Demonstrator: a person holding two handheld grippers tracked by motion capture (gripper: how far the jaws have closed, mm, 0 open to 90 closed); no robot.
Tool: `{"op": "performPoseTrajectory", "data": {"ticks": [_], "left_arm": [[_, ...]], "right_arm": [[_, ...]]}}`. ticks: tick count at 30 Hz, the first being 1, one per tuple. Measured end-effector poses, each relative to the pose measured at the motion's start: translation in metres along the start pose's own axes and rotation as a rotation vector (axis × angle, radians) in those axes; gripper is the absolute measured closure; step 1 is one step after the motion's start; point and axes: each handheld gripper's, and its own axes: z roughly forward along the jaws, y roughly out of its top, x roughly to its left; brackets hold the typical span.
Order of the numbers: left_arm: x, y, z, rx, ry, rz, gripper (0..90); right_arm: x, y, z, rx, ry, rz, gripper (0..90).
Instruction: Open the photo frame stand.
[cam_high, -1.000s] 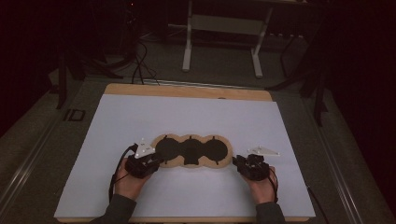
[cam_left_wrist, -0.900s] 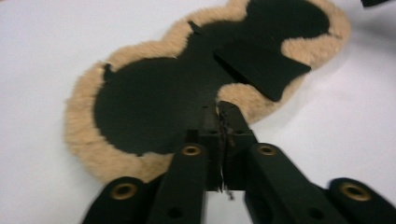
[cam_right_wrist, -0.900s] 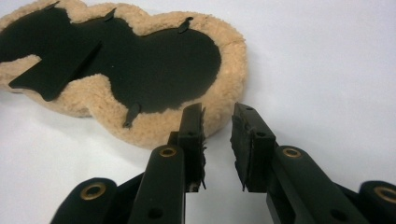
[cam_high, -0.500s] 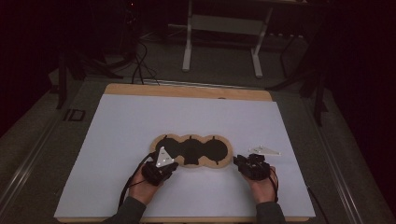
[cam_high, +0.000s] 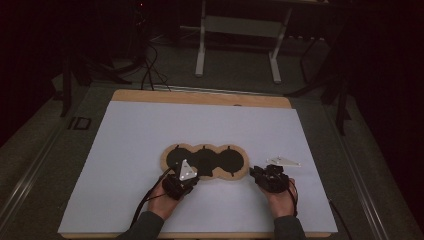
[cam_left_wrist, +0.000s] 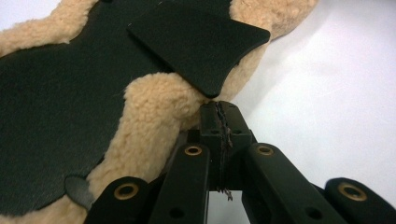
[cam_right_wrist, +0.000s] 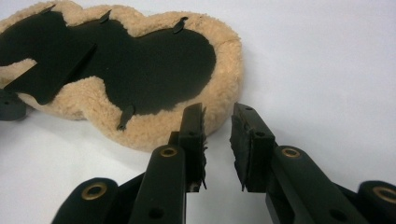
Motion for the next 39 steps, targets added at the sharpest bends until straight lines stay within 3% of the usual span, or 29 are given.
{"op": "performPoseTrajectory", "data": {"ticks": [17, 28, 32, 39], "left_arm": [[-0.001, 0.005, 0.000, -0.013, -0.003, -0.014, 90.0], [0.006, 0.015, -0.008, -0.064, -0.004, -0.060, 89.4], [0.011, 0.023, -0.013, -0.100, -0.010, -0.094, 88.6], [0.015, 0.026, -0.011, -0.082, -0.009, -0.101, 86.7]], "right_arm": [[0.000, -0.001, 0.002, 0.011, 0.007, 0.000, 74.4], [0.000, -0.001, 0.003, 0.015, 0.007, 0.001, 74.5], [0.000, -0.001, 0.003, 0.015, 0.008, 0.000, 74.5], [-0.001, -0.001, 0.002, 0.010, 0.006, 0.002, 74.5]]}}
